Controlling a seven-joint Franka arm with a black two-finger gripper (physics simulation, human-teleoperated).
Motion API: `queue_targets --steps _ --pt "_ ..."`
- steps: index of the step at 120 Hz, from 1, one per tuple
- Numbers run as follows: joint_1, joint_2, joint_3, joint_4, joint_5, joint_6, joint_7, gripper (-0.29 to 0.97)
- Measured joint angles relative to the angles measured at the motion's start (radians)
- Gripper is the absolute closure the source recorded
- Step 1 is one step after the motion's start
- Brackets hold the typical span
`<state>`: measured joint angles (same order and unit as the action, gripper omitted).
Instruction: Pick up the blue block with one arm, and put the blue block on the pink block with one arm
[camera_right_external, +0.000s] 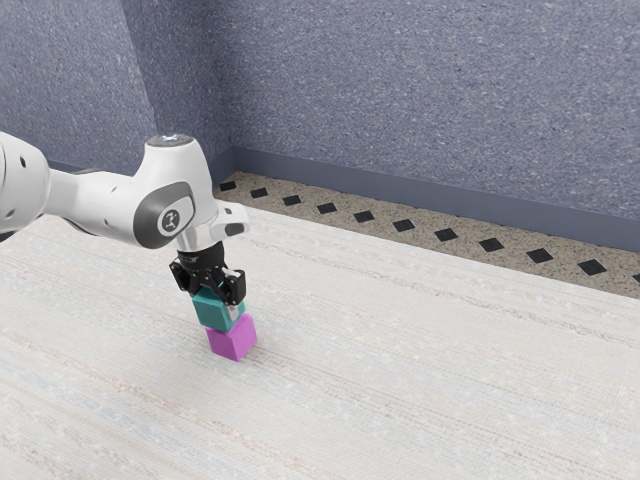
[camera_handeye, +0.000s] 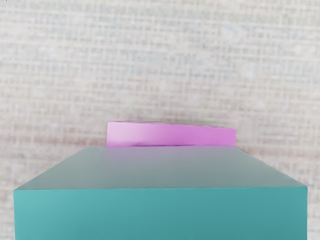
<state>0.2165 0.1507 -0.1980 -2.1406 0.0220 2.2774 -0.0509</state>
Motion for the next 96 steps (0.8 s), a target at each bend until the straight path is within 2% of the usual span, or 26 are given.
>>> queue_targets --steps 96 --pt "0.0 0.017 0.0 0.014 -0.002 0.001 0.092 0.29"
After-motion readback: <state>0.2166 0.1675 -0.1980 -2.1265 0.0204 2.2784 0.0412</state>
